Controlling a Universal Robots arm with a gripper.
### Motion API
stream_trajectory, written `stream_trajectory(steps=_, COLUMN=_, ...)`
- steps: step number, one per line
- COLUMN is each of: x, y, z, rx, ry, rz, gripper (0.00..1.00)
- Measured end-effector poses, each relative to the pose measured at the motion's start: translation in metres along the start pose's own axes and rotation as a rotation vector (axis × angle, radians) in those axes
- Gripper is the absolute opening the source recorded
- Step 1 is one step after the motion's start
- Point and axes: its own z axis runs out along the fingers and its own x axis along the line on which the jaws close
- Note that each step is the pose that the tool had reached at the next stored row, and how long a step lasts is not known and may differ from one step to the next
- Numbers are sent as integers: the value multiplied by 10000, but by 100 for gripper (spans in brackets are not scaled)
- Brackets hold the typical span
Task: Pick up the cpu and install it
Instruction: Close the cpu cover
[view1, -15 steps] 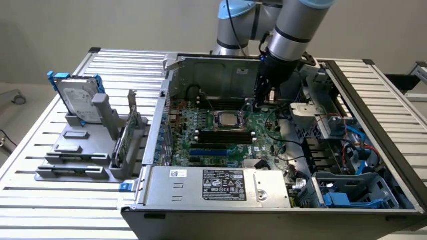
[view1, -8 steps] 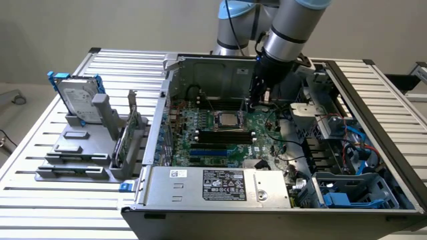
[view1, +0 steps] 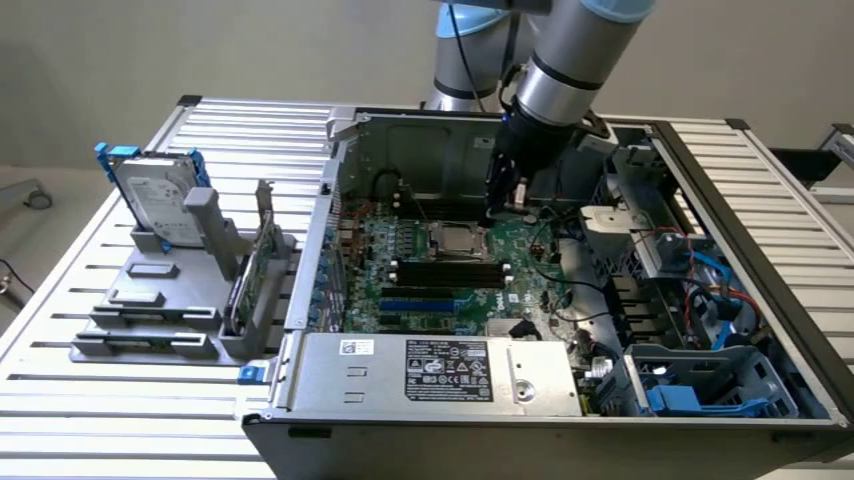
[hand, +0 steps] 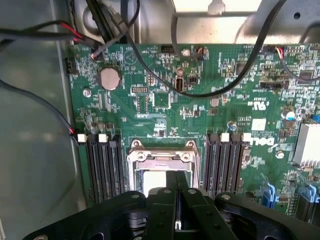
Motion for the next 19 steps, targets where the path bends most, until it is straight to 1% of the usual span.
stream_trajectory(steps=2, x=-9, y=-29, z=11, rx=93, ry=-5, rz=4, gripper=11)
stream_trajectory(steps=4, x=-18, y=-55, z=22, rx=198, ry=-7, rz=7, gripper=11)
stream_trajectory(steps=5, x=-21, y=-69, z=28, rx=264, ry=-7, rz=8, gripper=11)
stream_trajectory(steps=10, x=-31, y=-142, z=59, rx=648, ry=-12, rz=20, gripper=11)
stream_trajectory(steps=12, x=-35, y=-152, z=65, rx=767, ry=-17, rz=19, gripper=11)
stream_trajectory(steps=15, x=-37, y=-157, z=73, rx=882, ry=-22, rz=4, gripper=11)
stream_trajectory(steps=16, x=-37, y=-169, z=80, rx=901, ry=-25, rz=-4, gripper=11)
stream_trajectory(steps=19, x=-39, y=-230, z=105, rx=929, ry=-26, rz=-15, gripper=11)
